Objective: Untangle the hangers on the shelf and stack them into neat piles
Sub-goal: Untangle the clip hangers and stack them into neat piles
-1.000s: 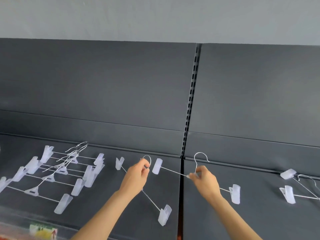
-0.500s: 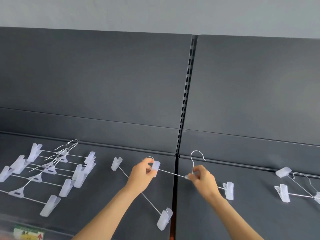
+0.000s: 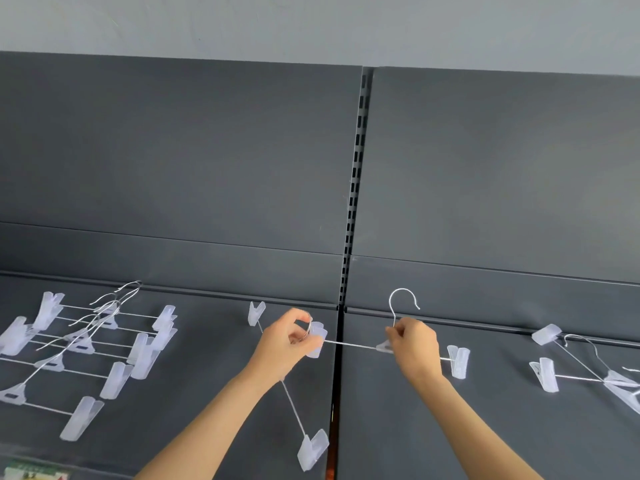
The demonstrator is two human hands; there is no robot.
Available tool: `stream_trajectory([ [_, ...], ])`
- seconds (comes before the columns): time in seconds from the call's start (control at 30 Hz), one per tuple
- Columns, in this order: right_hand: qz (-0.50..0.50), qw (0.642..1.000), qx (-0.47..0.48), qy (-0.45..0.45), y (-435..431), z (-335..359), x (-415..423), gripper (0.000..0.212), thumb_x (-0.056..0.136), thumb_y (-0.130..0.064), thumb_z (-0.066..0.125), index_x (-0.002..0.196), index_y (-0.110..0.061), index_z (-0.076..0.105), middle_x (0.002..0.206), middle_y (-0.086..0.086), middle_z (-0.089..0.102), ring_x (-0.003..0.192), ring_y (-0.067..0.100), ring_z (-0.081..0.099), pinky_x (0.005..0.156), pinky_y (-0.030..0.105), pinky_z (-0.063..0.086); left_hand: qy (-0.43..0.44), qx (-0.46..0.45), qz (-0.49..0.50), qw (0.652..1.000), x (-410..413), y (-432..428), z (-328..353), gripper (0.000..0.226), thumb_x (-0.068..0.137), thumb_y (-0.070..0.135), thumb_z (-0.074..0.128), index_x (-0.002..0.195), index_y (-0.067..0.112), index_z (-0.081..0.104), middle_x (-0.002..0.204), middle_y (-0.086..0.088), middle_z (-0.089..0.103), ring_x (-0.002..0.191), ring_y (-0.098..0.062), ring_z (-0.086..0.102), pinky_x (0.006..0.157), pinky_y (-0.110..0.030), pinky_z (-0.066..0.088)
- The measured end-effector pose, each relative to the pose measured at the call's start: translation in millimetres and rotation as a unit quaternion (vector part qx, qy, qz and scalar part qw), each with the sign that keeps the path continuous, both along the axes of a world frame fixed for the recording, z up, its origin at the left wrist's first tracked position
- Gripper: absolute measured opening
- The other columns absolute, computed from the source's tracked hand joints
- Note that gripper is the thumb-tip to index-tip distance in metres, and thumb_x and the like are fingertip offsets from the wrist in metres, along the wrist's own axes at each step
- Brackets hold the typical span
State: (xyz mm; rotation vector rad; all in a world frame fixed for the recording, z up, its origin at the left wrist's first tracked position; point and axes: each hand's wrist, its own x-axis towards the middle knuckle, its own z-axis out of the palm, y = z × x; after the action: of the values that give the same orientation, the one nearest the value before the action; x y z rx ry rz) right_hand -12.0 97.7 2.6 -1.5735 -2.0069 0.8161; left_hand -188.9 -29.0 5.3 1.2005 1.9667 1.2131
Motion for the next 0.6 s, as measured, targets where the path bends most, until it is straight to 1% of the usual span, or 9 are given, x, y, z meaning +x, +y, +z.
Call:
stream_trajectory([
  [0.07, 0.009, 1.000, 0.010, 0.003, 4, 5, 6, 0.028, 0.090, -0.011, 0.048, 0.062, -0.010, 0.043, 0.077, 0.013, 0.070, 0.057, 0.021, 0.043, 0.048, 0.026, 0.032, -0.017, 0.007, 0.014, 1.000, -5, -3, 2, 0.012, 0.084, 0.026, 0.061, 0.090, 0.034, 0.055, 0.073, 0.002, 0.067, 0.067, -0.003, 0.057, 0.062, -0.020, 0.047],
  [0.13, 0.020, 0.999, 0.027, 0.010, 7, 12, 14, 0.033, 0.090, -0.009, 0.048, 0.058, -0.013, 0.041, 0.072, 0.013, 0.071, 0.059, 0.023, 0.045, 0.054, 0.026, 0.035, -0.016, 0.013, 0.018, 1.000, -10, -7, 4, 0.015, 0.088, 0.019, 0.057, 0.087, 0.034, 0.055, 0.078, -0.004, 0.068, 0.070, -0.009, 0.060, 0.072, -0.022, 0.048],
  [0.23, 0.062, 0.997, 0.027, 0.045, 3, 21, 22, 0.031, 0.088, -0.004, 0.049, 0.057, -0.008, 0.046, 0.043, -0.005, 0.058, 0.064, 0.025, 0.050, 0.074, 0.034, 0.045, 0.001, 0.015, 0.016, 1.000, -15, -11, 6, 0.025, 0.090, 0.011, 0.052, 0.085, 0.035, 0.055, 0.072, 0.004, 0.066, 0.067, -0.001, 0.060, 0.066, -0.009, 0.044],
  [0.27, 0.076, 0.995, 0.017, 0.064, 0, 23, 23, 0.029, 0.088, -0.003, 0.051, 0.059, -0.005, 0.047, 0.043, -0.006, 0.055, 0.061, 0.024, 0.050, 0.072, 0.037, 0.049, 0.004, 0.016, 0.016, 1.000, -15, -12, 7, 0.026, 0.090, 0.010, 0.052, 0.085, 0.035, 0.055, 0.071, 0.005, 0.066, 0.066, 0.000, 0.060, 0.064, -0.007, 0.043],
  [0.3, 0.090, 0.993, 0.007, 0.076, -3, 24, 23, 0.027, 0.087, -0.002, 0.053, 0.060, -0.004, 0.049, 0.048, 0.000, 0.055, 0.057, 0.024, 0.051, 0.068, 0.037, 0.051, 0.006, 0.020, 0.017, 1.000, -16, -13, 7, 0.026, 0.090, 0.009, 0.052, 0.086, 0.034, 0.056, 0.071, 0.006, 0.066, 0.065, 0.001, 0.060, 0.064, -0.007, 0.043],
  [0.37, 0.119, 0.989, -0.009, 0.089, -11, 25, 21, 0.025, 0.086, -0.002, 0.056, 0.061, -0.002, 0.052, 0.057, 0.008, 0.056, 0.050, 0.018, 0.054, 0.060, 0.028, 0.052, 0.005, 0.026, 0.023, 0.999, -16, -14, 8, 0.022, 0.089, 0.010, 0.052, 0.093, 0.029, 0.061, 0.073, 0.007, 0.067, 0.069, 0.000, 0.061, 0.067, -0.011, 0.043],
  [0.43, 0.150, 0.983, -0.028, 0.101, -16, 25, 16, 0.022, 0.086, -0.002, 0.057, 0.065, 0.004, 0.055, 0.061, 0.009, 0.058, 0.045, 0.007, 0.056, 0.052, 0.014, 0.050, 0.010, 0.027, 0.029, 0.999, -16, -15, 9, 0.023, 0.089, 0.009, 0.052, 0.105, 0.018, 0.064, 0.082, 0.011, 0.067, 0.079, -0.003, 0.061, 0.072, -0.013, 0.042],
  [0.53, 0.187, 0.977, -0.054, 0.090, -18, 27, 6, 0.019, 0.086, -0.003, 0.057, 0.070, 0.008, 0.058, 0.060, 0.006, 0.061, 0.044, 0.002, 0.056, 0.051, 0.010, 0.048, 0.037, 0.016, 0.025, 0.999, -16, -20, 8, 0.034, 0.092, 0.003, 0.044, 0.121, 0.012, 0.059, 0.092, 0.018, 0.063, 0.089, -0.009, 0.060, 0.074, -0.010, 0.042],
  [0.6, 0.209, 0.973, -0.077, 0.068, -16, 31, 0, 0.016, 0.085, -0.005, 0.058, 0.072, 0.005, 0.061, 0.061, 0.005, 0.062, 0.048, 0.008, 0.058, 0.055, 0.012, 0.049, 0.064, 0.013, 0.018, 0.998, -16, -24, 7, 0.043, 0.092, 0.000, 0.040, 0.131, 0.017, 0.051, 0.091, 0.013, 0.063, 0.090, -0.010, 0.059, 0.068, -0.003, 0.043],
])
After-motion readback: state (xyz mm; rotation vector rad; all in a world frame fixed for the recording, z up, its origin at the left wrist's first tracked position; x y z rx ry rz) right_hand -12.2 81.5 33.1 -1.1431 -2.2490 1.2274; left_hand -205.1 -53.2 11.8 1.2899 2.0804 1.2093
